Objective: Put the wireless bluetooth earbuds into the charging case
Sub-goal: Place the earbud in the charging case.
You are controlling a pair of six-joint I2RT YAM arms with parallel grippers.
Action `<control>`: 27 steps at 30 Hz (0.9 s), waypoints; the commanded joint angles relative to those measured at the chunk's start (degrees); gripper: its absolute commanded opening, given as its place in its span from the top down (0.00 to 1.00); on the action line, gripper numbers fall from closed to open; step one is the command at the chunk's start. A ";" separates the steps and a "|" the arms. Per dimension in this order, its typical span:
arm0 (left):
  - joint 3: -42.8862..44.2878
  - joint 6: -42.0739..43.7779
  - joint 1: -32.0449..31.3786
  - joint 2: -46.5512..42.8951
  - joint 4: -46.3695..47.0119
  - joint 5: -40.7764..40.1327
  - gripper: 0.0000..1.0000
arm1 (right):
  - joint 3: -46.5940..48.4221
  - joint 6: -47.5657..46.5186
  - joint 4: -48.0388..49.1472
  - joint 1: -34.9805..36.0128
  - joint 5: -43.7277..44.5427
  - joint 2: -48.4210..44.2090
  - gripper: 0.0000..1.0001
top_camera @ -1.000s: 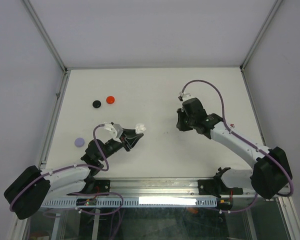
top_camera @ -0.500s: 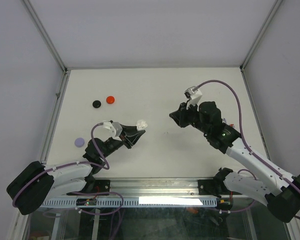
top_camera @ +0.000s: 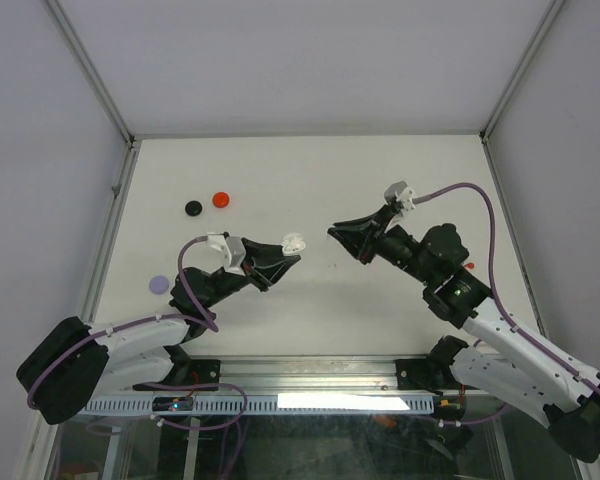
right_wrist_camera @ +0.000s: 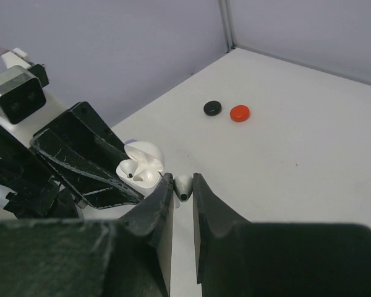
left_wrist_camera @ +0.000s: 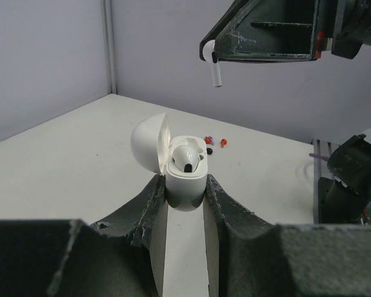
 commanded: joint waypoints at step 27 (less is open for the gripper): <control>4.24 -11.55 0.63 5.39 12.29 7.87 1.00 | -2.40 -1.07 19.09 7.47 -4.55 6.81 0.93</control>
